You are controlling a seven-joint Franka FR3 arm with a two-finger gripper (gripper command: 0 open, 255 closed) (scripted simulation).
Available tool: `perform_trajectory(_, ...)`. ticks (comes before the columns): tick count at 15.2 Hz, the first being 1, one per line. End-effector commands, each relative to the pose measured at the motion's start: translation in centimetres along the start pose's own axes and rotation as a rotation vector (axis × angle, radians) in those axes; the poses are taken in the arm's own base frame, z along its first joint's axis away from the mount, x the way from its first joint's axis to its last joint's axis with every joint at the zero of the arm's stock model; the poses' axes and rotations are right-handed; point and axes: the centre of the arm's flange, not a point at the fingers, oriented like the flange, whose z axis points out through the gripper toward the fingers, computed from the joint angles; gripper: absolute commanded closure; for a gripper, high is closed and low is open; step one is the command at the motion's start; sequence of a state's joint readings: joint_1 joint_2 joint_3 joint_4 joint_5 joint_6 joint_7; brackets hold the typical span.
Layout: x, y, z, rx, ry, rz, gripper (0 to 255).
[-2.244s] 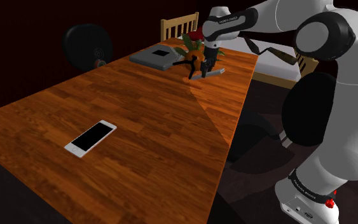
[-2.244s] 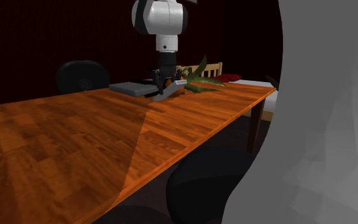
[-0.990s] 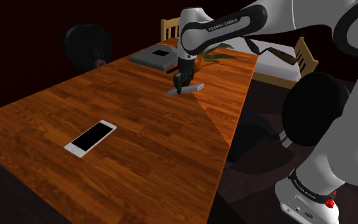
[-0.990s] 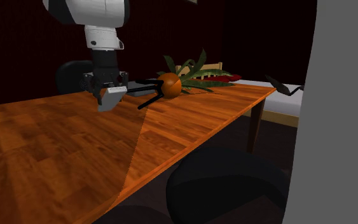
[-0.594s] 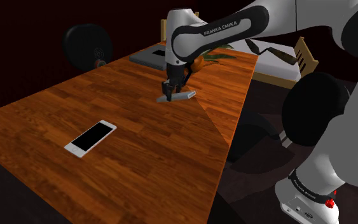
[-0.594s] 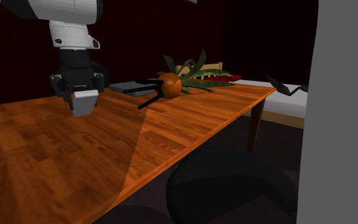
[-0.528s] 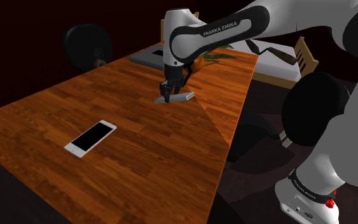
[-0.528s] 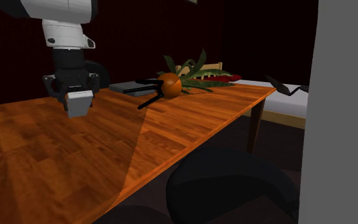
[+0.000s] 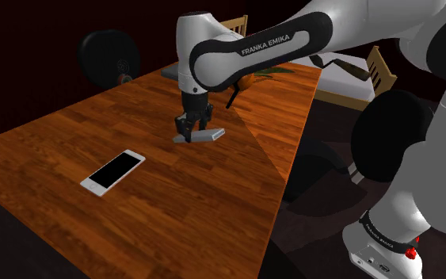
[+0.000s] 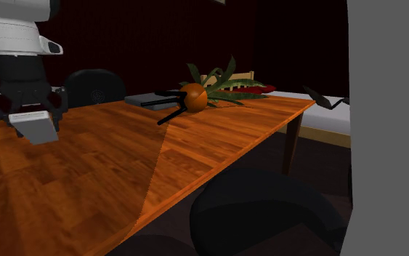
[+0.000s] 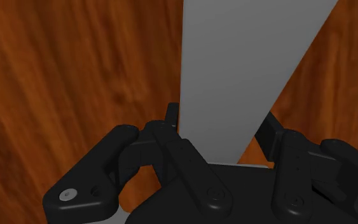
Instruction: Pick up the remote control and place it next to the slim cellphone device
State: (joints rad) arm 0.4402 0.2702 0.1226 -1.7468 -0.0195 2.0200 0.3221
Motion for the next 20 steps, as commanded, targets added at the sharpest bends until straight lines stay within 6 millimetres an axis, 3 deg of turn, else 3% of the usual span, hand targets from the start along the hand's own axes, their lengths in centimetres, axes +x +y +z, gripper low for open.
perform_trajectory(1,-0.3,-2.6,0.0,0.000,0.000,0.002,255)
perform_trajectory(9,-0.9,-12.7,0.1,0.000,0.000,0.002,255)
perform_trajectory(20,-0.9,-12.6,5.9,0.000,0.000,0.002,255)
